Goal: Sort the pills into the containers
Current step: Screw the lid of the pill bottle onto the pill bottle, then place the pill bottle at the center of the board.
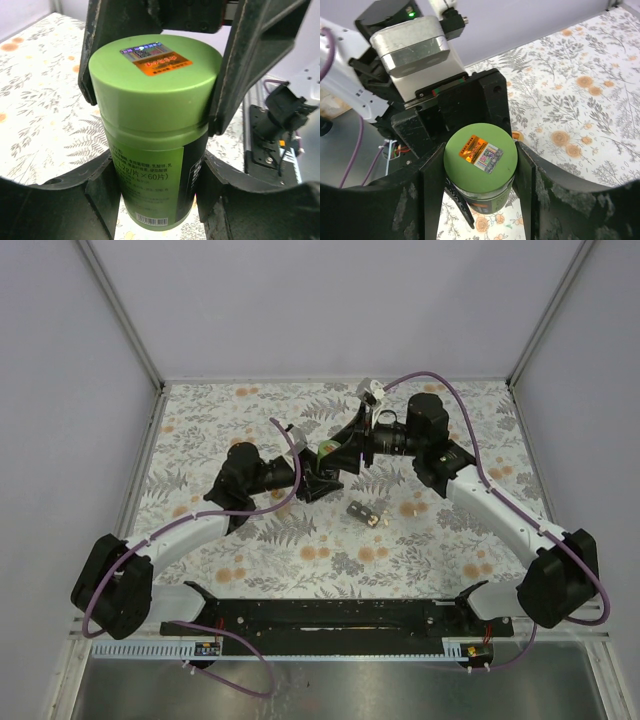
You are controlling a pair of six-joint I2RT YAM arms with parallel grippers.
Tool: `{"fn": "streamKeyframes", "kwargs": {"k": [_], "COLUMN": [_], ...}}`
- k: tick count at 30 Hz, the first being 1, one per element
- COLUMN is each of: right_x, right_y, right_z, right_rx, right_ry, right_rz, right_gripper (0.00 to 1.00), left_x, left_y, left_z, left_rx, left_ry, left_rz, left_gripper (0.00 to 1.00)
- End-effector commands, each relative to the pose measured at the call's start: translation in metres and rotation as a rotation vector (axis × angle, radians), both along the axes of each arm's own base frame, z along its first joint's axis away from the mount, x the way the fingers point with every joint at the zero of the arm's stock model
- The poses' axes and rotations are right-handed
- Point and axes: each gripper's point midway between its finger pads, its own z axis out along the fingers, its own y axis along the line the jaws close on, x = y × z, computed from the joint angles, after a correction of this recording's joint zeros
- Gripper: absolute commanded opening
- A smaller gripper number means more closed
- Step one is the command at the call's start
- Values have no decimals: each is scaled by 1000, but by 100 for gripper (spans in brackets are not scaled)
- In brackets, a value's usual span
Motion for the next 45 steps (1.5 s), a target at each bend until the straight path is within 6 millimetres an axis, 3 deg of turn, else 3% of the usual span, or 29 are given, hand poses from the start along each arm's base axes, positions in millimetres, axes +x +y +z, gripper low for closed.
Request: {"fn": "streamKeyframes", "kwargs": {"k": [1, 24, 31, 38, 45], "right_x": [17, 65, 68, 67, 64], "right_y": [6, -7, -8, -7, -12], "right_z": [3, -37, -42, -38, -25], "right_rx": [-15, -228, -254, -247, -242], "right_ry": [69, 150, 155, 137, 83], "right_rz": [-129, -483, -509, -491, -492], "right_gripper": [25, 18, 17, 16, 12], "left_x": [39, 93, 98, 90, 86], "left_y": [12, 45, 49, 41, 36], "left_z": [14, 8, 7, 7, 4], "left_rx": [6, 146, 160, 147, 146], "left_ry": [-109, -125, -118, -124, -121], "left_rz": [226, 625, 672, 611, 567], "left_gripper": [0, 0, 0, 0, 33]}}
